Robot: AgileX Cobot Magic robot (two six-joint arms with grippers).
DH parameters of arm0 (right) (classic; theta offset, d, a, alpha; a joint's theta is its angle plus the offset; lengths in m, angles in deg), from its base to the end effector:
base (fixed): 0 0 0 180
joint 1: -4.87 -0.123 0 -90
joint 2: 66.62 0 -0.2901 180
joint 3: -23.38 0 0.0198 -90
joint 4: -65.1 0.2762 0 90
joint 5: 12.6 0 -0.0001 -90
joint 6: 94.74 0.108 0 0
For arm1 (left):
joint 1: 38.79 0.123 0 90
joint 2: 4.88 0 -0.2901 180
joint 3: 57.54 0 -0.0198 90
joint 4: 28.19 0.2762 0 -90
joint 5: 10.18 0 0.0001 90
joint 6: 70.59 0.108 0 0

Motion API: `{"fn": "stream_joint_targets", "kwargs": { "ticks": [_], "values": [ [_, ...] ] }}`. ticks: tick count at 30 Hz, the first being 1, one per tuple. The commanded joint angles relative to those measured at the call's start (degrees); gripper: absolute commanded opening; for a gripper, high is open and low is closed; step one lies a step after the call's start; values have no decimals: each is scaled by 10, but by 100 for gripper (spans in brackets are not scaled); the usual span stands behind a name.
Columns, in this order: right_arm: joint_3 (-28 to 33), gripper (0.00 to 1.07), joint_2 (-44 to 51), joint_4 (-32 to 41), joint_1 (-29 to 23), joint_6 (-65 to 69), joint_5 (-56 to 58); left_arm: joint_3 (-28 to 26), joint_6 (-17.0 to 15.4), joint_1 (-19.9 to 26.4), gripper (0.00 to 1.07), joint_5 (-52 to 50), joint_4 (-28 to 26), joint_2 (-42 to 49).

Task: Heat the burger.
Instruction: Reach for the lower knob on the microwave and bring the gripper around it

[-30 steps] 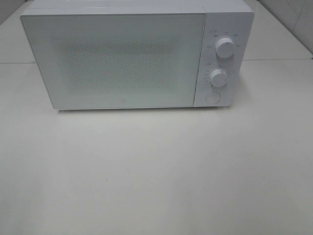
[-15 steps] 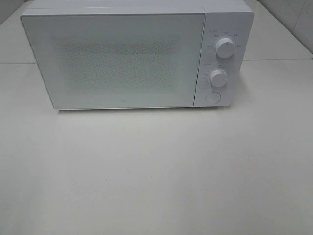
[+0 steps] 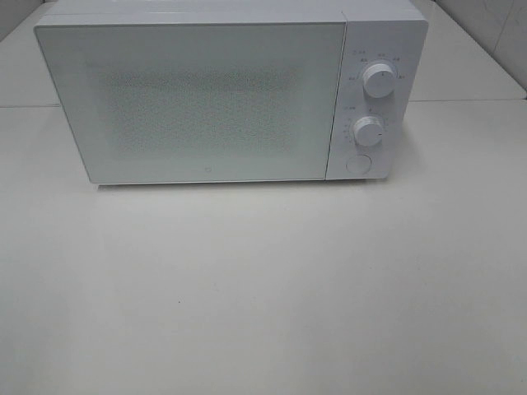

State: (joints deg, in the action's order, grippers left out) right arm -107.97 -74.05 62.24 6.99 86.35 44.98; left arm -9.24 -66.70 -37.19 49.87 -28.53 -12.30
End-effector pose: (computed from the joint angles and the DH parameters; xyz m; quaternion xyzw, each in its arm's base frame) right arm 0.0291 -0.0056 0.2877 0.0238 0.8365 -0.0299 0.5467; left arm 0.0266 0.0002 0.2853 0.0170 0.8468 0.0225 0.5311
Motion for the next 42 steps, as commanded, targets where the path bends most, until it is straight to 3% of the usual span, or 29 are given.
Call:
{"fn": "stream_joint_targets", "kwargs": {
  "ticks": [1,42],
  "values": [
    [1,73,14,2,3,1,-3,1,1,1,104,-1,-1,15],
    [1,74,14,2,3,1,-3,1,1,1,104,-1,-1,10]
  ]
}}
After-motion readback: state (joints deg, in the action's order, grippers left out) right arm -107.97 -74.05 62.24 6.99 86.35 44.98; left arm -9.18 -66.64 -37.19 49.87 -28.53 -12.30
